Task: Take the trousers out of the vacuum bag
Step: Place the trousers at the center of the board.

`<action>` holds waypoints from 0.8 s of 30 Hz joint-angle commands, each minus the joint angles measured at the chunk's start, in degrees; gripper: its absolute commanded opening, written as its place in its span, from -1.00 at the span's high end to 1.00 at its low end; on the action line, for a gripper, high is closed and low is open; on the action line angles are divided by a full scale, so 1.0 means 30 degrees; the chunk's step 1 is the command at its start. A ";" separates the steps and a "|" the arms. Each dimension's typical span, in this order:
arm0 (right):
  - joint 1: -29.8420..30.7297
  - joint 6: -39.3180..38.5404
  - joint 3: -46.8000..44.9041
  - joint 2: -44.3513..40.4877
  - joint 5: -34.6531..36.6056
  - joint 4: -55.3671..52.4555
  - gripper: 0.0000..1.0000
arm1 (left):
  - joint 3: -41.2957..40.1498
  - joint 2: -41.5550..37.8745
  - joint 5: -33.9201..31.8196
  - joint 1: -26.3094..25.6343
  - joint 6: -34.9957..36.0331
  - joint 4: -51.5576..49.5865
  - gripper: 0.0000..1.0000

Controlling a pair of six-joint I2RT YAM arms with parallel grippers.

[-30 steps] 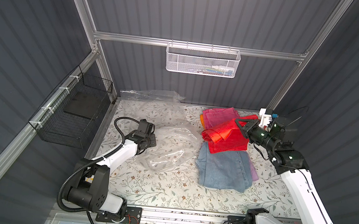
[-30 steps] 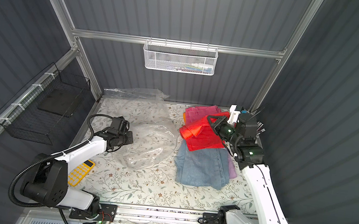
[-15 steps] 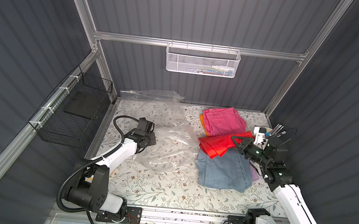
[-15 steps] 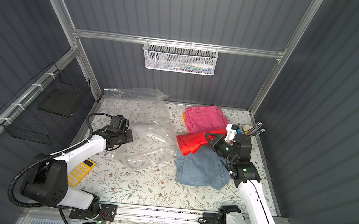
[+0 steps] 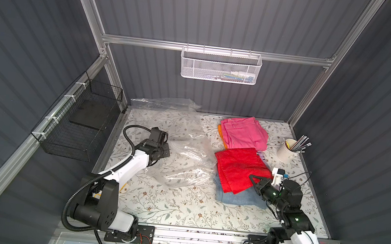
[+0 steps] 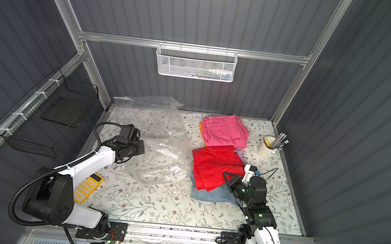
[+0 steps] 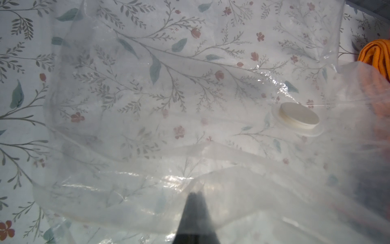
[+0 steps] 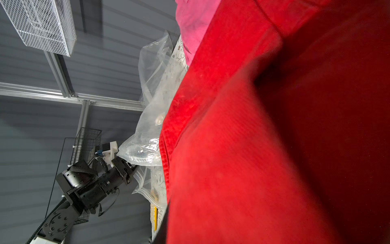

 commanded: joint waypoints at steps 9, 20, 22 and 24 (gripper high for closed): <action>0.0193 0.2020 -0.1981 -0.3782 0.3475 -0.6970 0.40 | 0.0454 -0.0420 0.0071 0.0187 -0.0124 -0.0233 1.00; 0.0185 -0.0108 0.4933 -0.5128 0.8657 -1.4019 -0.94 | 0.0132 -0.0742 -0.0394 0.0176 -0.0050 -0.0126 1.00; 0.0185 -0.0916 0.6326 -0.4379 0.8901 -1.3661 -0.97 | 0.0017 -0.0991 -0.0650 0.0187 0.0002 -0.0135 1.00; 0.0182 -0.1930 0.7613 -0.3208 0.8591 -1.3050 -0.98 | -0.0098 -0.1231 -0.0882 0.0187 0.0049 -0.0165 1.00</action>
